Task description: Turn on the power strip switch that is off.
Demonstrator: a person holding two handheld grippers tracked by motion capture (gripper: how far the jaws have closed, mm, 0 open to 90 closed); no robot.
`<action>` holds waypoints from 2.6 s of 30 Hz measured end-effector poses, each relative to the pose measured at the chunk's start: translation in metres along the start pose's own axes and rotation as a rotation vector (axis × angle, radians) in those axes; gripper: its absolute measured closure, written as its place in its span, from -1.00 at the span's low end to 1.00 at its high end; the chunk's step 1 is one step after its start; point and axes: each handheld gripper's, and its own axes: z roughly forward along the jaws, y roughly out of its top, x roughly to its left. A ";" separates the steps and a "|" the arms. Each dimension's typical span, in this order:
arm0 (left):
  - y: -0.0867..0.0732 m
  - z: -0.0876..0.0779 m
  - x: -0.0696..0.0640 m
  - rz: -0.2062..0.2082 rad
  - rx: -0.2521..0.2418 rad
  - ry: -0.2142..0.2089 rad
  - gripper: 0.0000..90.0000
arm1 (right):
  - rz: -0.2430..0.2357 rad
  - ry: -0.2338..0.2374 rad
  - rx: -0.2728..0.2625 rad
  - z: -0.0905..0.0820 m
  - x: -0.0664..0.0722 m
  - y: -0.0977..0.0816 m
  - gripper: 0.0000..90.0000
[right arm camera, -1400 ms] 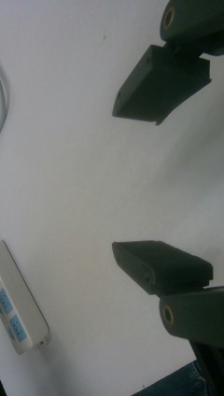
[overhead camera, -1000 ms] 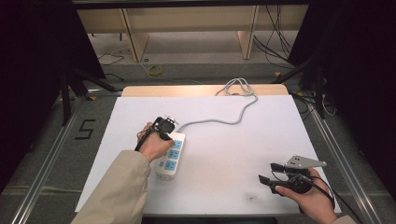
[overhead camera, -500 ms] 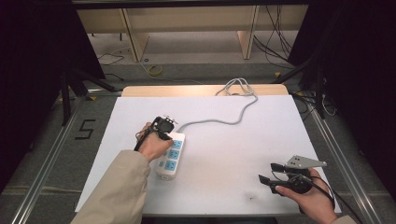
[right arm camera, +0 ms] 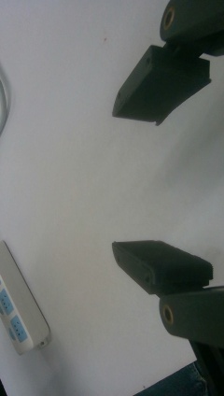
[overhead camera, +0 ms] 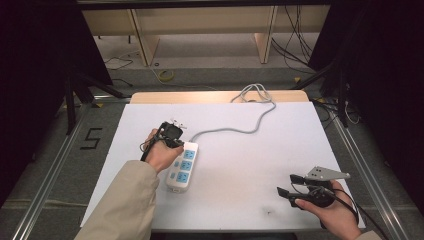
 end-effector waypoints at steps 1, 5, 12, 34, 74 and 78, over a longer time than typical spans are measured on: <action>0.000 0.000 0.000 0.000 -0.006 0.001 0.85 | 0.000 0.000 -0.001 0.000 0.000 0.000 -0.33; 0.000 -0.002 0.001 0.002 -0.028 0.003 0.73 | 0.000 0.000 0.003 0.000 0.000 0.000 -0.33; 0.000 -0.008 0.003 -0.046 -0.090 -0.015 0.45 | 0.001 0.000 0.001 0.000 0.000 0.000 -0.34; -0.006 -0.024 -0.003 0.021 -0.164 -0.039 -0.38 | 0.002 0.002 -0.001 0.000 0.000 0.000 -0.34; -0.044 -0.050 -0.019 0.075 -0.260 -0.153 -0.49 | -0.010 0.002 -0.003 0.000 0.000 0.000 -0.35; -0.049 -0.051 -0.016 0.071 -0.271 -0.149 -0.50 | -0.012 0.004 -0.002 0.000 0.000 0.000 -0.35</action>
